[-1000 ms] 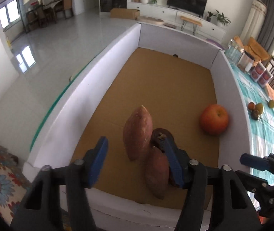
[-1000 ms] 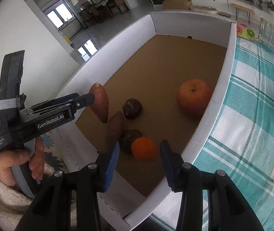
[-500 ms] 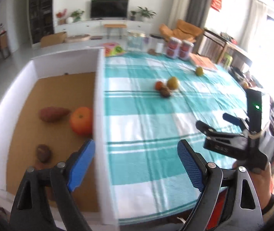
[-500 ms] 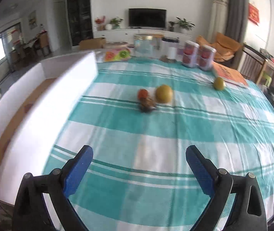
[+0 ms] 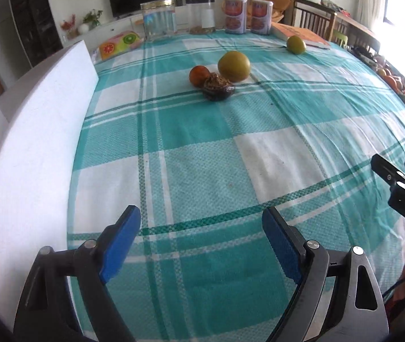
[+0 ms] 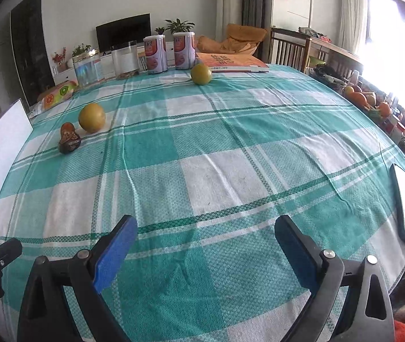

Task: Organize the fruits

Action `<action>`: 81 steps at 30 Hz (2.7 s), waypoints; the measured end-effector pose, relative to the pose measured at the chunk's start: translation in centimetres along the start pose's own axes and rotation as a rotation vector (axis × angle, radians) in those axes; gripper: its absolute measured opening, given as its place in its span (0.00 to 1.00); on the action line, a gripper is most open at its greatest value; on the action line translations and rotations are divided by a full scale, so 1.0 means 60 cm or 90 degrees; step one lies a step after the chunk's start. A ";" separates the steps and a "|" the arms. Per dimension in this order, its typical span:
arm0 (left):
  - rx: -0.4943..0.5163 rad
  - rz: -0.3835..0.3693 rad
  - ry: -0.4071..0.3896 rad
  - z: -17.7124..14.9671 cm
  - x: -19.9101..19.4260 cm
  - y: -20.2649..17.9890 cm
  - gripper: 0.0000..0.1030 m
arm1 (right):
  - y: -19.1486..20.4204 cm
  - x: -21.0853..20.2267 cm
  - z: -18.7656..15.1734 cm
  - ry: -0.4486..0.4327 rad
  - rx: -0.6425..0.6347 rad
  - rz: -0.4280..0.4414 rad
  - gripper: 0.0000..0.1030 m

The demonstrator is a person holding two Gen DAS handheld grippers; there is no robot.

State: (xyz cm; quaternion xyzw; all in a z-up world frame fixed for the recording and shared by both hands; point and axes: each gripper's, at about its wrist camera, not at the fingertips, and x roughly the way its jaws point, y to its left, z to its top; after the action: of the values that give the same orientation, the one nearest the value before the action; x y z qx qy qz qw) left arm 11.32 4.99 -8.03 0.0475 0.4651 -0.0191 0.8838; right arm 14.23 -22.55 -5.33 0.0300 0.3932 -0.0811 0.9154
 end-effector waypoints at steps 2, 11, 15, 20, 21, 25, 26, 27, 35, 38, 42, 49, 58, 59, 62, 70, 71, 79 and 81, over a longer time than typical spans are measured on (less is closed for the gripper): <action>0.010 0.015 0.008 0.003 0.018 -0.005 0.86 | -0.001 0.004 -0.002 0.000 0.003 0.001 0.94; -0.042 -0.020 0.016 -0.002 0.039 0.008 0.94 | -0.005 0.013 -0.003 0.006 0.017 0.006 0.94; -0.019 -0.037 0.022 -0.004 0.038 0.005 0.95 | -0.008 0.016 -0.004 0.010 0.026 0.006 0.94; -0.005 -0.037 0.033 -0.005 0.037 0.002 0.97 | -0.008 0.019 -0.004 0.016 0.027 0.009 0.94; -0.005 -0.036 0.035 -0.006 0.037 0.002 0.97 | -0.009 0.019 -0.005 0.017 0.028 0.009 0.94; -0.013 -0.030 0.029 -0.013 0.034 0.002 0.98 | -0.011 0.021 -0.005 0.020 0.034 0.013 0.94; -0.015 -0.029 0.025 -0.016 0.032 0.001 0.98 | -0.011 0.021 -0.005 0.021 0.035 0.014 0.94; -0.015 -0.028 0.023 -0.017 0.031 0.001 0.98 | -0.011 0.022 -0.006 0.022 0.036 0.016 0.94; -0.050 -0.082 0.046 0.023 0.041 0.011 0.97 | -0.016 0.027 -0.006 0.031 0.047 0.034 0.94; -0.085 -0.104 0.007 0.069 0.046 0.011 0.97 | -0.018 0.030 -0.005 0.035 0.052 0.041 0.94; -0.092 -0.096 -0.037 0.145 0.079 -0.003 0.96 | -0.021 0.029 -0.005 0.033 0.058 0.044 0.94; -0.092 -0.037 -0.024 0.197 0.152 -0.009 0.95 | -0.028 0.027 -0.006 0.031 0.069 0.050 0.94; -0.072 -0.057 -0.018 0.179 0.147 0.002 0.45 | -0.030 0.032 -0.005 0.040 0.074 0.054 0.94; -0.074 -0.065 -0.016 0.171 0.138 0.003 0.45 | -0.030 0.031 -0.006 0.039 0.076 0.054 0.94; -0.059 -0.085 -0.015 0.145 0.101 -0.002 0.45 | -0.033 0.031 -0.006 0.037 0.080 0.055 0.94; 0.013 -0.125 0.003 0.055 0.023 -0.025 0.45 | -0.030 0.029 -0.006 0.035 0.076 0.055 0.94; 0.016 -0.122 0.002 0.044 0.019 -0.025 0.45 | -0.030 0.028 -0.006 0.034 0.076 0.055 0.94; 0.015 -0.073 -0.015 0.005 0.029 -0.009 0.80 | -0.030 0.026 -0.007 0.032 0.074 0.053 0.94; 0.017 -0.051 -0.026 -0.002 0.035 -0.005 0.85 | -0.031 0.024 -0.007 0.030 0.074 0.061 0.94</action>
State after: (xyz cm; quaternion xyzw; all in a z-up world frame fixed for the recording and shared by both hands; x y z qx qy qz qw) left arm 12.38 4.74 -9.85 0.0403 0.4483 -0.0615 0.8909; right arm 14.59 -24.50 -6.68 0.1039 0.4071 -0.0591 0.9055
